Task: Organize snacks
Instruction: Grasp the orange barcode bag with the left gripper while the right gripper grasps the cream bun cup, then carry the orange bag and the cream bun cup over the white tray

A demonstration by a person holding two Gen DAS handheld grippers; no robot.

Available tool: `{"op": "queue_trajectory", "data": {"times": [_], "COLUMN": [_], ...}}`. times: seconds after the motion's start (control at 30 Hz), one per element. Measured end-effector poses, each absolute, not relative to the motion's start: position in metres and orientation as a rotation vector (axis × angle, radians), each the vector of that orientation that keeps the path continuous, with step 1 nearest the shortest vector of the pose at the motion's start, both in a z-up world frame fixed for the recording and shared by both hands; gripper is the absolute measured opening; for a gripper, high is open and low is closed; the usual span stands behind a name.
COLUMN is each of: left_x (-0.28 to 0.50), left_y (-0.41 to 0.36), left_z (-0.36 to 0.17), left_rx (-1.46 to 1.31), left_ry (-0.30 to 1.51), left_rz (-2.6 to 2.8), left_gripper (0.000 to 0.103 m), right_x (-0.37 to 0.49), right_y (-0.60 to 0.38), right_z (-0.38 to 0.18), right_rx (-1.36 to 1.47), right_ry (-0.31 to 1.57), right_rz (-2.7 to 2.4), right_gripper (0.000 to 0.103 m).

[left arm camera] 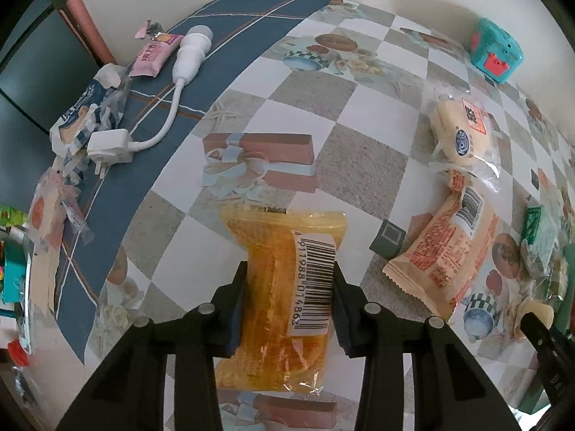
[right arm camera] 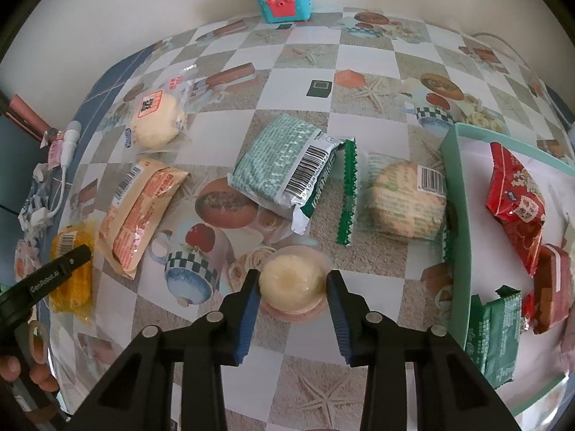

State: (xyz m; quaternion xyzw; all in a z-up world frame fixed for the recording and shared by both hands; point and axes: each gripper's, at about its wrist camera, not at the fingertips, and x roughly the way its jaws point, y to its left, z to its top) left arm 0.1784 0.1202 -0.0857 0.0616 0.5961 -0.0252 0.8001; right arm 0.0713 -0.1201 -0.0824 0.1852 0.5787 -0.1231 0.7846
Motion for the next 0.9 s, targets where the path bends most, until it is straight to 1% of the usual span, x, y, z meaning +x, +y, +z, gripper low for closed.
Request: {"op": "queue_trajectory", "data": {"times": [0.4,0.9], "left_x": [0.16,0.129], "left_y": [0.118,0.07], "left_z": [-0.036,0.001], "left_rx": [0.142,0.158], "left_ry": [1.153,1.077], "left_rz": [-0.025,-0.123], "left_gripper": [0.042,0.042], "right_x": [0.056,0.025], "right_y": [-0.122,-0.147], "right_z": [-0.05,-0.009], "right_rx": [0.415,0.456], "right_ry": [1.189,1.102], "right_rz": [-0.266,-0.357], "right_gripper": [0.039,0.039]}}
